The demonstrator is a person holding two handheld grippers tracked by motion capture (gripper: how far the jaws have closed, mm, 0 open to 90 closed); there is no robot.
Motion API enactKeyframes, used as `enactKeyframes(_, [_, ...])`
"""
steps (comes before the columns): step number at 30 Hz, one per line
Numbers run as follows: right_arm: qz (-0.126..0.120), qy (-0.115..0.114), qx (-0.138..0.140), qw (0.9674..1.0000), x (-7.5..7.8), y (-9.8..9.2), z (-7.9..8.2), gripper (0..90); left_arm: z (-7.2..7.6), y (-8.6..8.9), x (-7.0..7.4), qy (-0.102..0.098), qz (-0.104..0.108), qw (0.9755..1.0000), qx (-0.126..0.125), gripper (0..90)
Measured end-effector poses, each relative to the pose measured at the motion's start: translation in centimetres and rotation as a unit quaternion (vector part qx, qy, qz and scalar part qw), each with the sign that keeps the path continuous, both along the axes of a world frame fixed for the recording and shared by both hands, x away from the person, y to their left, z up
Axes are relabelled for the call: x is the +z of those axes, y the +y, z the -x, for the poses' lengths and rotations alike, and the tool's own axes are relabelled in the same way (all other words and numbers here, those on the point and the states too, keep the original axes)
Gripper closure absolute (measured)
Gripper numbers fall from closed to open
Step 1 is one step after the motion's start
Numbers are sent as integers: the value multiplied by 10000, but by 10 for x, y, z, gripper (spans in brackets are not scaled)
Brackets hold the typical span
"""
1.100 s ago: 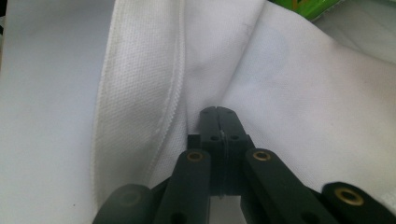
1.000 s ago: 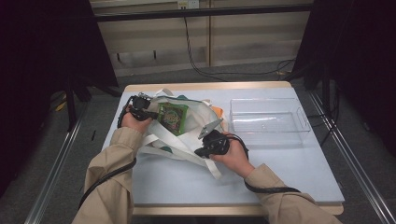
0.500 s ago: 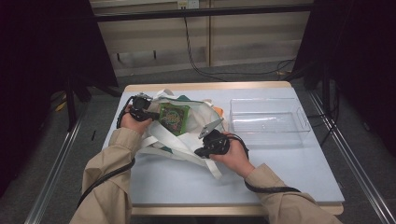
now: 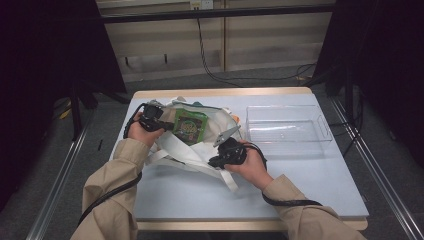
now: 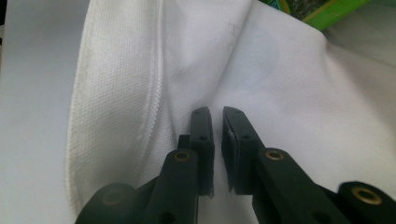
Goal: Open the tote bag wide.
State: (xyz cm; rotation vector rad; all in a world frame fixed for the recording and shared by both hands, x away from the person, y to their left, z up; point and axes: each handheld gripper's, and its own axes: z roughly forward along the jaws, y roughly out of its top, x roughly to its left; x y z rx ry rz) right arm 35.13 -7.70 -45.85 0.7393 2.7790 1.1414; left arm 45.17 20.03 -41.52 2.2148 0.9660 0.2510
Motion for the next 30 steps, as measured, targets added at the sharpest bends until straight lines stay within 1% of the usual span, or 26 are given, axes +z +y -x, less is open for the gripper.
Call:
enactKeyframes(1, [4,7,-2,10000,0,0,0,823,1,0,1,30,17,10000,-7,900])
enactKeyframes(2, [5,1,-24,10000,0,0,0,822,2,2,2,31,-27,9999,-114,900])
enactKeyframes(3, [13,-11,-1,10000,0,0,0,821,4,1,1,19,56,10000,-25,900])
enactKeyframes(4, [13,-10,-13,10000,0,0,0,819,4,2,2,27,-31,9999,-113,900])
enactKeyframes(5, [19,-14,-13,10000,0,0,0,817,6,1,3,28,9,10000,-42,897])
enactKeyframes(6, [7,0,-9,10000,0,0,0,814,6,1,2,19,22,10000,-64,894])
enactKeyframes(8, [-8,-33,-4,10000,-1,0,-1,810,6,2,4,37,-111,9998,-163,892])
enactKeyframes(9, [-37,-26,-6,10000,-1,0,-1,808,6,1,4,25,-131,9998,-146,893])
enactKeyframes(10, [-39,-26,-13,10000,-1,0,-1,807,6,1,5,30,-112,9999,-107,895])
enactKeyframes(11, [-38,-8,-6,10000,-1,0,-1,807,6,1,5,47,-64,9999,-133,899])
enactKeyframes(13, [-41,0,-14,10000,-2,0,-1,806,6,3,5,93,-68,9997,-208,900])
enactKeyframes(14, [-77,15,-76,9999,-2,1,0,806,6,3,5,100,-47,9998,-161,897])
enactKeyframes(15, [-71,13,-65,10000,-2,1,0,807,6,4,4,101,29,9999,-125,884])
enactKeyframes(16, [-70,10,-60,10000,-2,1,-1,809,5,4,5,71,-48,9999,-99,856])
enactKeyframes(17, [-64,9,-49,10000,-2,1,0,810,4,5,6,74,-33,9999,-76,841])
enactKeyframes(18, [-45,8,-20,10000,-2,1,0,814,3,6,7,76,32,10000,-14,829])
enactKeyframes(19, [-35,34,-54,10000,-2,1,0,818,2,7,9,50,8,10000,5,822])
enactKeyframes(21, [-41,20,-35,10000,-2,1,0,823,0,7,10,26,114,9999,79,805])
enactKeyframes(22, [-24,16,-8,10000,-2,1,0,823,-2,7,11,-4,110,9999,110,792])
enactKeyframes(23, [-25,19,2,10000,-2,1,0,824,-3,9,13,-33,118,9999,54,787])
enactKeyframes(24, [-25,27,3,10000,-2,0,0,824,-4,7,15,-40,180,9998,123,766])
enactKeyframes(26, [-21,31,5,10000,-2,1,0,827,-6,5,17,-69,228,9997,102,757])
enactKeyframes(27, [-26,21,-1,10000,-3,1,0,827,-6,4,18,-75,207,9997,70,747])
enactKeyframes(28, [-14,21,6,10000,-2,0,0,827,-7,2,19,-121,127,9998,38,727])
enactKeyframes(29, [-16,29,3,10000,-2,0,0,827,-7,0,19,-138,102,9998,49,696])
enactKeyframes(30, [-13,15,11,10000,-2,1,0,827,-8,-2,18,-134,170,9998,53,688])
